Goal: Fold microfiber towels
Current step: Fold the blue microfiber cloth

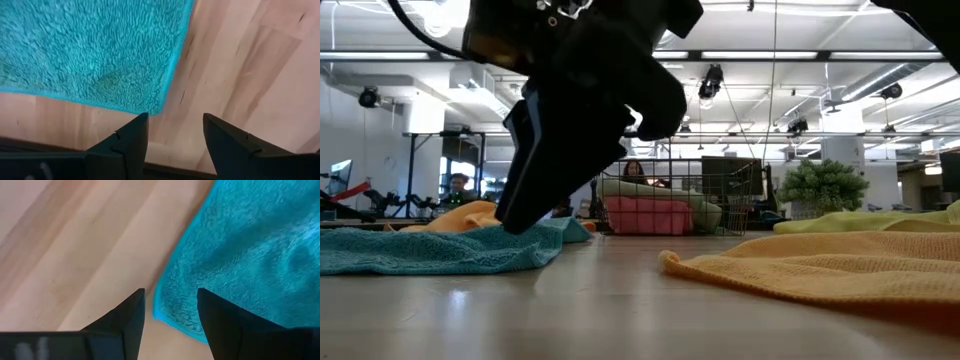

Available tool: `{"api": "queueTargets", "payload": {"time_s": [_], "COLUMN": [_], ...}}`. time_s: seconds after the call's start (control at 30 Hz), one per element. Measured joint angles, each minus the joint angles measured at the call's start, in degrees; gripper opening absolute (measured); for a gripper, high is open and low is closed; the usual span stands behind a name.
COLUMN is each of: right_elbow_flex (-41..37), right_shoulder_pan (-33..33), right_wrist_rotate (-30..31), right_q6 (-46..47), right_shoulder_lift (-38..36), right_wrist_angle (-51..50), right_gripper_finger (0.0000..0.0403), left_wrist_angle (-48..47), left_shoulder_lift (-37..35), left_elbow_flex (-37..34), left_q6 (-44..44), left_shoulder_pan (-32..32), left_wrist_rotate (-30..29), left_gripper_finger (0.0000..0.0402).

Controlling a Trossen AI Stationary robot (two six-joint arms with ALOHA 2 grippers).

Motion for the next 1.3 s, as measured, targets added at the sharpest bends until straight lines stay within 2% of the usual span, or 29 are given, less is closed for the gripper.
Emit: {"api": "queueTargets", "payload": {"time_s": [0.2, 0.4, 0.8, 1.17, 1.3], "right_elbow_flex": [-1.8, -2.9, -3.3, -4.4, -4.0], "right_shoulder_pan": [0.0, 0.0, 0.0, -0.4, -0.4], "right_wrist_rotate": [0.3, 0.9, 3.8, 3.1, -0.3], "right_q6": [1.4, 2.0, 2.1, 2.8, 4.1], "right_shoulder_lift": [0.0, 0.0, 0.0, 0.0, 0.0], "right_wrist_angle": [0.6, 2.0, 3.3, 3.4, 3.8], "right_gripper_finger": [0.0171, 0.0171, 0.0171, 0.0171, 0.0171], "left_wrist_angle": [0.0, -0.1, -3.8, -6.4, -6.3], "left_shoulder_lift": [0.0, 1.4, 12.2, 13.2, 13.2], "left_elbow_flex": [1.1, 1.5, 3.1, 2.2, 2.0], "left_q6": [0.0, 1.7, 5.2, 4.6, 6.1], "left_shoulder_pan": [-0.3, -2.6, -5.8, -5.8, -5.8], "left_wrist_rotate": [0.1, -9.5, -10.2, -12.7, -13.4], "left_gripper_finger": [0.0173, 0.0173, 0.0173, 0.0173, 0.0173]}}
